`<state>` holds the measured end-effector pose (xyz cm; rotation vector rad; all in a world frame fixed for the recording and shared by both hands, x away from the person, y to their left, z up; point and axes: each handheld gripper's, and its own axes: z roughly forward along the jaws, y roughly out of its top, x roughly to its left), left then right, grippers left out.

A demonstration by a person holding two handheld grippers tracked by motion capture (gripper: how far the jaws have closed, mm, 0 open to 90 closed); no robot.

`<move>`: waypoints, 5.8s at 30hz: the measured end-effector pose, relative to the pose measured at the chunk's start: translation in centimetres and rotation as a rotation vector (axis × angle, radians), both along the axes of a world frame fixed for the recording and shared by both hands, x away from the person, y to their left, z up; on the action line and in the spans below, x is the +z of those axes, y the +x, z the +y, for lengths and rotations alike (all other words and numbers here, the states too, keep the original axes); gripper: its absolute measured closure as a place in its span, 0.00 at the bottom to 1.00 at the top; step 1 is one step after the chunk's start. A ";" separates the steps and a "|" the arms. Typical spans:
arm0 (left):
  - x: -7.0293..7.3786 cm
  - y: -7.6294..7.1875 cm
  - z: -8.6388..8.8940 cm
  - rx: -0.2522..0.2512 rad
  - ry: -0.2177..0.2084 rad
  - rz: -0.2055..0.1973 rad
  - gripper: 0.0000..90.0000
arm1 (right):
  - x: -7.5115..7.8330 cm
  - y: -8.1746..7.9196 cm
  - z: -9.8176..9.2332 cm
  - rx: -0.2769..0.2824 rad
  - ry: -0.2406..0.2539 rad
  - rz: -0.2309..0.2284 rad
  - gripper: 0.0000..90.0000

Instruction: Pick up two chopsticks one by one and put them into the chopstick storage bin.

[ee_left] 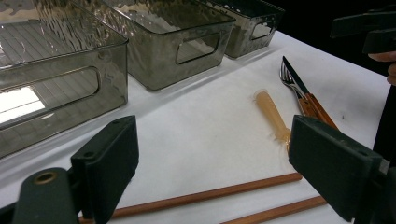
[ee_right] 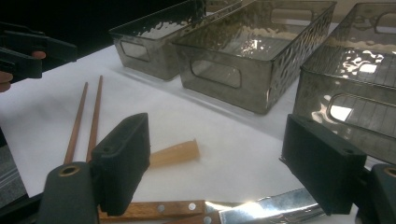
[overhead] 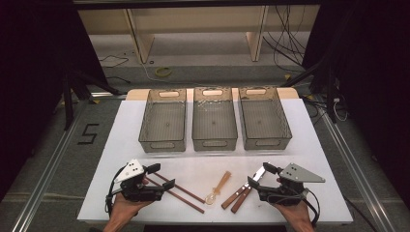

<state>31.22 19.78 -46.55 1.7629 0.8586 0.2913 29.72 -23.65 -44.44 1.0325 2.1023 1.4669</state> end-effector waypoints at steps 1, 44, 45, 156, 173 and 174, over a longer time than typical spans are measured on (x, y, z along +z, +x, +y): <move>0.0 0.0 0.0 0.000 0.000 0.001 0.17 | 0.0 0.0 0.0 -0.002 -0.001 0.000 0.27; 3.0 4.1 -2.8 -0.369 0.614 0.088 0.28 | -0.4 0.6 0.3 0.051 -0.012 0.058 0.29; 2.9 4.2 -2.8 -0.377 0.632 0.087 0.29 | -0.4 0.6 0.3 0.051 -0.012 0.059 0.29; 1.7 2.5 -1.6 -0.684 0.911 0.075 0.94 | -0.8 0.9 0.8 0.108 -0.031 0.114 0.30; 5.7 4.5 -1.2 -0.414 0.726 0.019 0.94 | -0.8 0.9 0.8 0.105 -0.030 0.116 0.30; 6.1 4.9 -1.2 -0.367 0.693 0.009 0.94 | -0.8 0.9 0.8 0.105 -0.030 0.115 0.30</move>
